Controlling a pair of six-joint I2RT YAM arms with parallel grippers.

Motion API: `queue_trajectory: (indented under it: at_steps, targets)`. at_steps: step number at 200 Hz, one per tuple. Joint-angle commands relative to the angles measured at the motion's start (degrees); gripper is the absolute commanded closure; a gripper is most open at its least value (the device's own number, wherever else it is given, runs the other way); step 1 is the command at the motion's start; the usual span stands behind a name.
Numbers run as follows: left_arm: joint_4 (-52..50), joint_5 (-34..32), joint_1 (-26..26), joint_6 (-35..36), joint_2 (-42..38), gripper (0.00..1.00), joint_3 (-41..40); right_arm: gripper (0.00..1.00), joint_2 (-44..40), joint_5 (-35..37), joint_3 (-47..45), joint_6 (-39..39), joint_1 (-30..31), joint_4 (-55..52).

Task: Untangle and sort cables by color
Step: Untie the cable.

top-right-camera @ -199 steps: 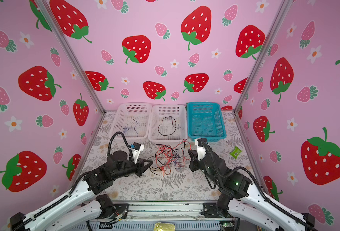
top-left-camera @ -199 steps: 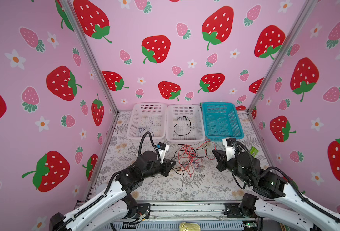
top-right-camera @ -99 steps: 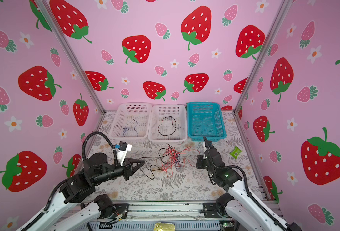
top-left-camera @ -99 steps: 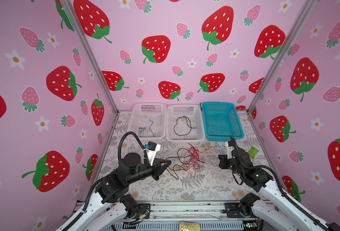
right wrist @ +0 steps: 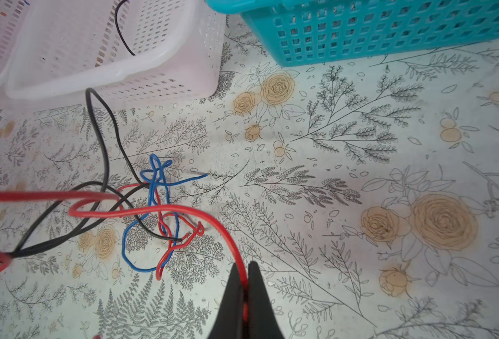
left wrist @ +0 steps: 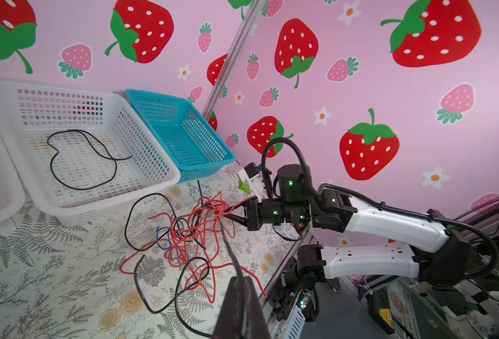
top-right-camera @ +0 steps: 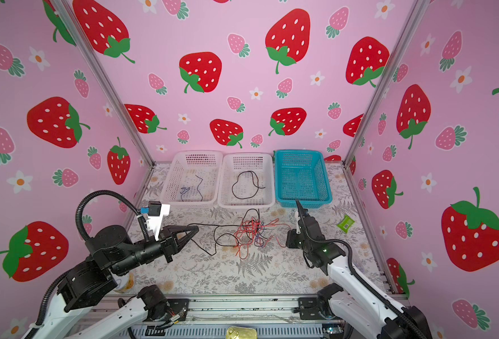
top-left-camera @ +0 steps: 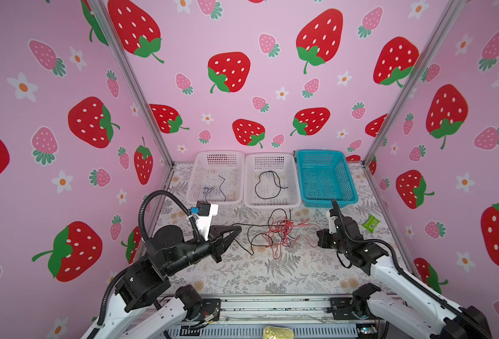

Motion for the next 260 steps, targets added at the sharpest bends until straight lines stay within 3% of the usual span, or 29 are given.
queue_trajectory:
  at_steps: [1, 24, 41, 68, 86, 140, 170, 199, 221, 260]
  targets:
    - [7.9, 3.6, 0.3, -2.4, 0.9, 1.00, 6.5, 1.00, 2.9, 2.6, -2.0, 0.4, -0.7, 0.6]
    - [8.3, 6.2, 0.3, -3.7, 3.4, 1.00, 8.7, 1.00, 2.7, 0.4, -2.1, -0.9, -0.7, 2.0]
    - [7.0, 6.1, 0.3, -3.4, 4.5, 1.00, 9.2, 0.92, -0.1, -2.3, -2.0, -1.9, -0.6, 2.8]
    - [5.8, 7.6, 0.3, -3.2, 6.4, 1.00, 9.8, 0.64, -6.0, -7.2, -1.8, -4.3, -0.2, 4.1]
    - [7.1, 10.2, 0.3, -4.4, 8.1, 1.00, 9.6, 0.53, -8.3, -9.1, -1.3, -6.1, 1.5, 5.8]
    - [6.9, 12.0, 0.3, -4.3, 10.5, 1.00, 10.3, 0.49, -14.2, -10.0, -1.8, -11.8, 13.1, 16.9]
    - [7.9, 11.9, 0.3, -5.2, 10.7, 1.00, 9.1, 0.49, -13.5, -12.1, -2.2, -13.6, 22.4, 23.2]
    - [8.5, 9.5, 0.3, -4.9, 10.1, 1.00, 7.6, 0.49, -11.0, -15.2, -3.3, -11.7, 27.1, 27.6]
    - [10.0, 7.9, 0.3, -4.9, 10.1, 1.00, 6.8, 0.49, -9.8, -11.1, -6.5, -10.9, 32.7, 31.8]
    - [13.7, 9.1, 0.3, -6.2, 11.1, 1.00, 5.9, 0.50, -4.2, -8.4, -8.7, -6.3, 34.2, 37.6]
